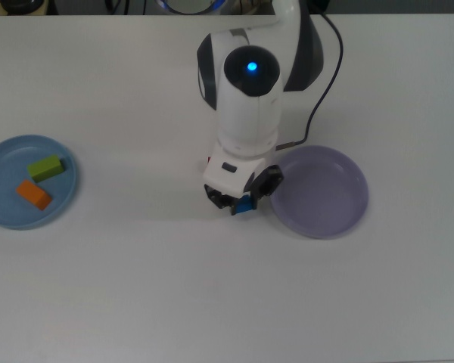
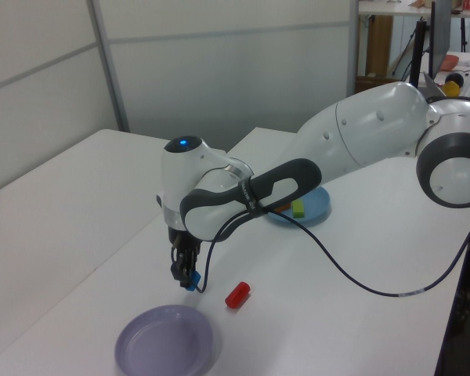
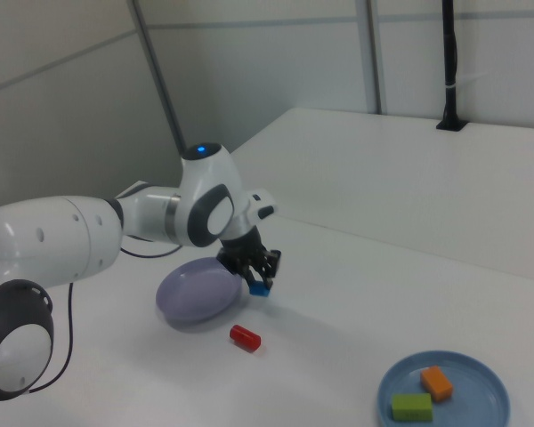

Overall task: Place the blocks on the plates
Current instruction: 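Carry the blue cube onto the lavender plate and release, then move the gripper over the red block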

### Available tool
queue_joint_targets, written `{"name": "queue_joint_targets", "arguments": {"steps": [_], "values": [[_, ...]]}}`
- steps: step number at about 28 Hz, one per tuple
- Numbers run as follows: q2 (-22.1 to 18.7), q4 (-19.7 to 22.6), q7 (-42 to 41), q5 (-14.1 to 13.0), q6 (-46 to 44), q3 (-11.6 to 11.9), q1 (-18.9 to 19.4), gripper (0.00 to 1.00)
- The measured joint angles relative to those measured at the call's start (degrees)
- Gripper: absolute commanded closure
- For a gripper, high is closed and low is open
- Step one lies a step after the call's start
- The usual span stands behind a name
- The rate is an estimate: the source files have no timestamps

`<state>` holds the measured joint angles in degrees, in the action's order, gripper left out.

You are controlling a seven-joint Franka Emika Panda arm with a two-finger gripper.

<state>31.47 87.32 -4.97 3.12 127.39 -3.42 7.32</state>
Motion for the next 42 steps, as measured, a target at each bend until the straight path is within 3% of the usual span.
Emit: {"name": "queue_joint_targets", "arguments": {"steps": [6, 10, 15, 17, 18, 20, 22, 23, 35, 42], "values": [[-0.8, 0.0, 4.3, 0.3, 0.0, -3.7, 1.0, 0.81], [-0.7, 0.1, 8.0, 1.4, 0.6, -4.2, 3.4, 0.78], [-0.2, 0.5, 14.1, 4.6, 4.8, -4.2, 5.7, 0.67], [0.0, 0.5, 16.2, 5.9, 5.3, -4.2, 6.1, 0.56], [0.1, 0.5, 16.9, 6.3, 5.3, -4.2, 6.3, 0.44], [0.2, 0.5, 17.8, 6.7, 5.4, -4.2, 6.3, 0.34], [0.2, 0.5, 17.8, 6.7, 5.4, -4.2, 6.3, 0.14], [0.2, 0.5, 17.8, 6.7, 5.4, -4.1, 6.2, 0.0], [0.1, 0.7, 18.0, 6.7, 0.9, -3.6, 5.7, 0.0], [-3.0, 0.8, 17.8, 6.7, -9.6, -3.2, 0.4, 0.0]]}}
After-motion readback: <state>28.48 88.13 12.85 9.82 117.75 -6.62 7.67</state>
